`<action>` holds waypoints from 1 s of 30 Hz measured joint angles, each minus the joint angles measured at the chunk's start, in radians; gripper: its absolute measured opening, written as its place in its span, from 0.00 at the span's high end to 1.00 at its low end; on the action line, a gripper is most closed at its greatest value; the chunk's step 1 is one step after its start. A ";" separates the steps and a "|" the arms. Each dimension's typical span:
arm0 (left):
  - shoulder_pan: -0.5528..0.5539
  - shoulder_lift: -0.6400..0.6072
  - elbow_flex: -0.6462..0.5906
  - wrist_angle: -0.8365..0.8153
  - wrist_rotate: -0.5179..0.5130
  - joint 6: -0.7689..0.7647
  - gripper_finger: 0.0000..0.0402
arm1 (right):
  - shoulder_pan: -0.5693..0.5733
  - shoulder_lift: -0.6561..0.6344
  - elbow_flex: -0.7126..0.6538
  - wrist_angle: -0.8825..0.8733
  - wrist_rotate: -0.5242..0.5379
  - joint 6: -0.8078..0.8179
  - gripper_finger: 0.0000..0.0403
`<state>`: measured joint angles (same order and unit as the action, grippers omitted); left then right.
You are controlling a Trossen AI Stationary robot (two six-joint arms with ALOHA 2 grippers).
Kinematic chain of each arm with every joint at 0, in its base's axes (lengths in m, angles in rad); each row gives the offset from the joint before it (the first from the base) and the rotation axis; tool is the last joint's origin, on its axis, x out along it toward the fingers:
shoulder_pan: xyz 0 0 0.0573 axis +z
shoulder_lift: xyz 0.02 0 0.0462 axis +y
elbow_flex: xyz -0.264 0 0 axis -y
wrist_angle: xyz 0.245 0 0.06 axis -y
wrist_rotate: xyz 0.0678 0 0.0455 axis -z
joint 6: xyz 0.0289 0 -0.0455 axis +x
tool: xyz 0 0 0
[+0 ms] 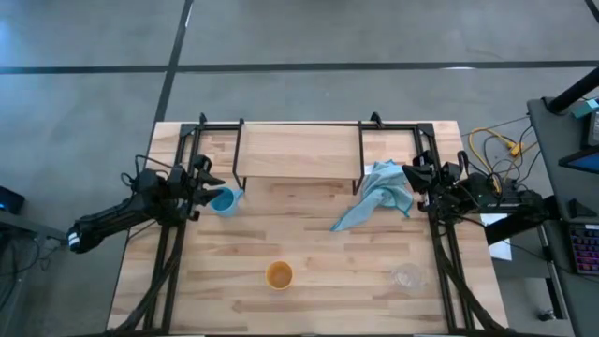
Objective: Stack small to large cups/mugs on shelf
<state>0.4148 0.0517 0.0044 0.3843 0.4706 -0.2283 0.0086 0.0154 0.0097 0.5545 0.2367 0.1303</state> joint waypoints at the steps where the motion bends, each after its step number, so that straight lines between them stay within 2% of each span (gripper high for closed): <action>1: 0.000 0.000 0.000 0.000 0.000 0.000 0.74 | 0.000 0.000 0.000 0.000 0.000 0.000 0.98; 26: 0.000 0.000 0.000 0.000 -0.003 0.007 0.74 | 0.000 0.000 0.000 0.001 0.000 0.000 0.98; 30: 0.000 0.000 0.000 0.000 -0.013 0.001 0.74 | 0.000 0.000 0.000 0.002 0.000 0.086 0.98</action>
<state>0.4152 0.0516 0.0043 0.3843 0.4572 -0.2272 0.0083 0.0157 0.0097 0.5563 0.2370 0.2163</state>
